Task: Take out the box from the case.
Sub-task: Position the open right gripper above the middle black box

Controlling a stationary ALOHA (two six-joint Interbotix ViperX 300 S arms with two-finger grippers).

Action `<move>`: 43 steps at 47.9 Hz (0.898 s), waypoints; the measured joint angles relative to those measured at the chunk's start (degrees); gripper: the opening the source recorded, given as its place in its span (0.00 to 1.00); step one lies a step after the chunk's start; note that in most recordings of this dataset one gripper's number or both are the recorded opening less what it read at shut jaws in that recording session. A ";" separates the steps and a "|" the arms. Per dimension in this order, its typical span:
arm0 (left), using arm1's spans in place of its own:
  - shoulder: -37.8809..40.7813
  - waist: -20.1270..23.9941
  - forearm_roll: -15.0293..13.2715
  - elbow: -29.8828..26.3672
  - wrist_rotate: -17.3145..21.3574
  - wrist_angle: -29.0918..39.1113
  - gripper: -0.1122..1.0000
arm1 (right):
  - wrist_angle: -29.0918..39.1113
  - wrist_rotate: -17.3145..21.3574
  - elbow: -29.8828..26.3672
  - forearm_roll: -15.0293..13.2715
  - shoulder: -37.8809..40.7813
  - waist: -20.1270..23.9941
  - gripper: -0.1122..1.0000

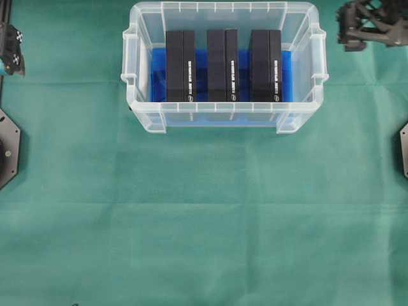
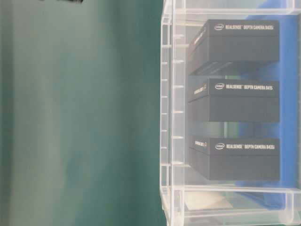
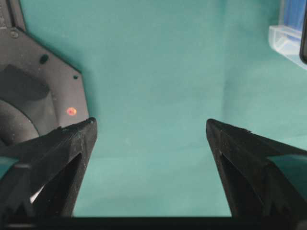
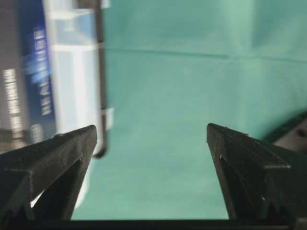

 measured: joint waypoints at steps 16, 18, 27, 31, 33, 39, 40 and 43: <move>-0.09 0.62 0.09 0.00 -1.14 0.00 0.97 | -2.55 1.49 -8.88 0.35 10.02 2.81 0.95; -0.09 0.70 0.00 0.00 -1.14 0.00 0.97 | -2.64 1.49 -10.20 0.35 11.25 3.08 0.95; -0.09 0.79 0.00 0.00 -1.14 0.00 0.97 | -2.99 1.49 -16.44 0.44 17.67 4.92 0.95; 0.00 0.79 0.00 0.00 -1.23 0.00 0.97 | -3.08 1.49 -18.98 0.53 20.57 5.63 0.95; -0.09 0.88 0.00 0.00 -1.23 0.00 0.97 | -3.16 1.49 -20.30 0.70 21.88 5.98 0.95; -0.09 0.88 0.00 0.00 -1.05 0.00 0.97 | -3.69 1.93 -23.73 1.05 25.66 6.68 0.95; 0.00 0.88 0.00 0.00 -1.05 0.00 0.97 | -3.87 1.93 -24.35 1.05 26.28 6.68 0.95; -0.09 0.88 0.09 0.00 -0.79 0.00 0.97 | -4.48 2.02 -26.02 1.23 27.77 6.94 0.95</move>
